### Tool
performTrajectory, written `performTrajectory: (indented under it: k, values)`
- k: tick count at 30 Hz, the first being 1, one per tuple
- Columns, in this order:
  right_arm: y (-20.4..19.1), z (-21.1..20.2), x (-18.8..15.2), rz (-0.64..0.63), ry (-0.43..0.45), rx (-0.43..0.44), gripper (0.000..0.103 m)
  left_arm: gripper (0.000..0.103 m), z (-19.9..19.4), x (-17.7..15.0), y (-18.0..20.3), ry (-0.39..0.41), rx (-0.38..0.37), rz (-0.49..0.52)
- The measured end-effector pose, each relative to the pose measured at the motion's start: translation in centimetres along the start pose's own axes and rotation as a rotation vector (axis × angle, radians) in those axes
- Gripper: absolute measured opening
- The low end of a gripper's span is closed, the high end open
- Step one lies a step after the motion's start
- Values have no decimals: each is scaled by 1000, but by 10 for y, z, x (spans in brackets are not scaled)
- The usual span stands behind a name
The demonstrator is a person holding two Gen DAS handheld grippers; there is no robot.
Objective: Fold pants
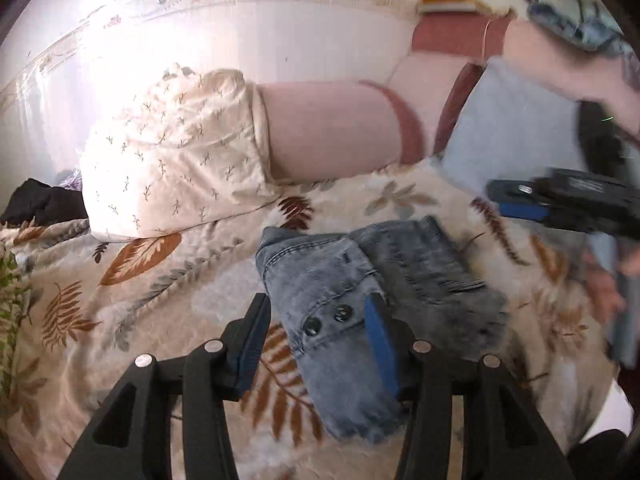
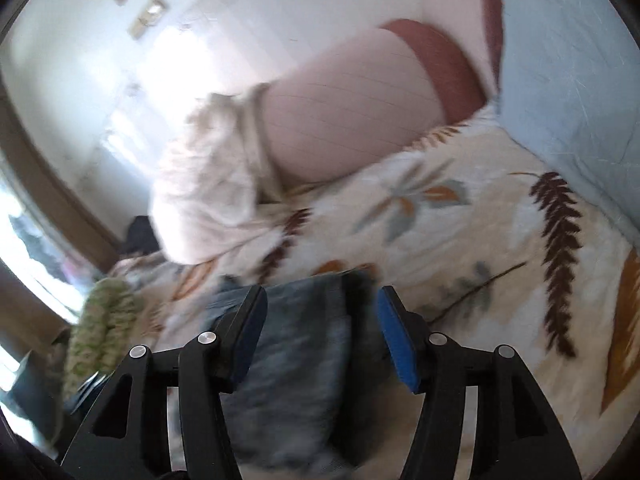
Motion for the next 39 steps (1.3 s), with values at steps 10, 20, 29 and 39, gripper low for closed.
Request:
performTrajectory:
  k: [10,20,29,39]
  values:
    - [-27,77,-92,-74,-228,-170,39,49,62,-41,28,-168,56,99]
    - [-7,87,-94,10,-263,-130,36,54,82,-47,39,-200,177,146]
    - [-51,21,-80,-66,-26,-124,50,94,-20,-30,-7,8,303,-19]
    - [-136,-56,-92,-110,330,-48,79,103,-115,-19,-45,223,422,-77]
Point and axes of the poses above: each gripper's, at about its wrist camera, not at the fingertips, and z roughly the way its jaws point, y to its right, x to its top, the point moved 3 cm from there along z, roughly the way its jaws point, and after that the axes turned 3 degrees about -x, right-handed, at the moved point
